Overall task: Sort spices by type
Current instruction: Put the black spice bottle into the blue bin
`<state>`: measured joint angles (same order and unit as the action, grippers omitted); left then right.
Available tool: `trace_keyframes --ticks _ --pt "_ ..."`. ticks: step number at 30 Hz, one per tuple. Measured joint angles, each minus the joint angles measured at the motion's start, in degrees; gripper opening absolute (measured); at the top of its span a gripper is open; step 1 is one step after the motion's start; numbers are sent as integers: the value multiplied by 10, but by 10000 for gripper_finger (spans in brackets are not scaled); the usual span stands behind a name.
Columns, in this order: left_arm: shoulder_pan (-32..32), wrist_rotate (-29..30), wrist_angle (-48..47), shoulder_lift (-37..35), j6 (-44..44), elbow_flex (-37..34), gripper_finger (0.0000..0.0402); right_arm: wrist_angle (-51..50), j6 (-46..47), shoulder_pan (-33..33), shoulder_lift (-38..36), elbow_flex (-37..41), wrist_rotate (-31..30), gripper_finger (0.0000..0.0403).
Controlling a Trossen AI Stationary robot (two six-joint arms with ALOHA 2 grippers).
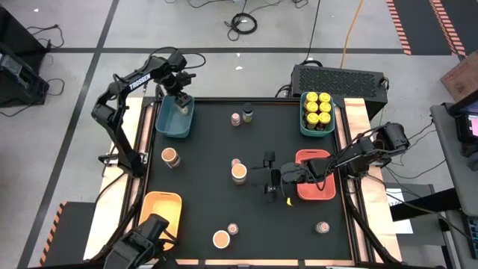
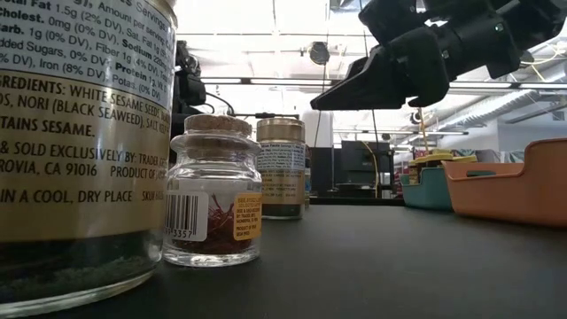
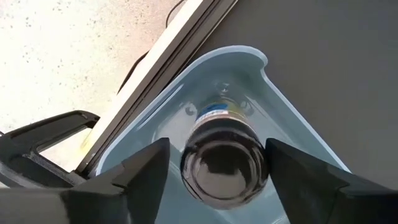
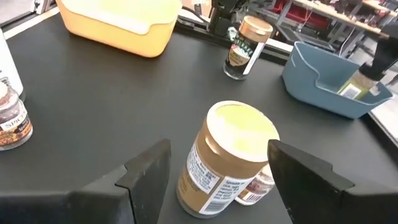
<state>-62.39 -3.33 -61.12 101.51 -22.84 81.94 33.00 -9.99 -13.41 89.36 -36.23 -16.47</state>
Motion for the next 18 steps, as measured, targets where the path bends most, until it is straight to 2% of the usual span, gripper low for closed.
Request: trace_keyframes --ticks 6,11,15,18 --pt "0 1 0 0 -14 0 296 3 -12 0 0 0 0 260" --pt "1 5 -3 -8 -45 2 299 2 -12 0 0 0 0 260" --pt "2 6 -15 -12 -50 34 300 2 -12 0 0 0 0 260" --pt "5 -33 -36 -14 -46 66 300 2 -12 0 0 0 0 260"
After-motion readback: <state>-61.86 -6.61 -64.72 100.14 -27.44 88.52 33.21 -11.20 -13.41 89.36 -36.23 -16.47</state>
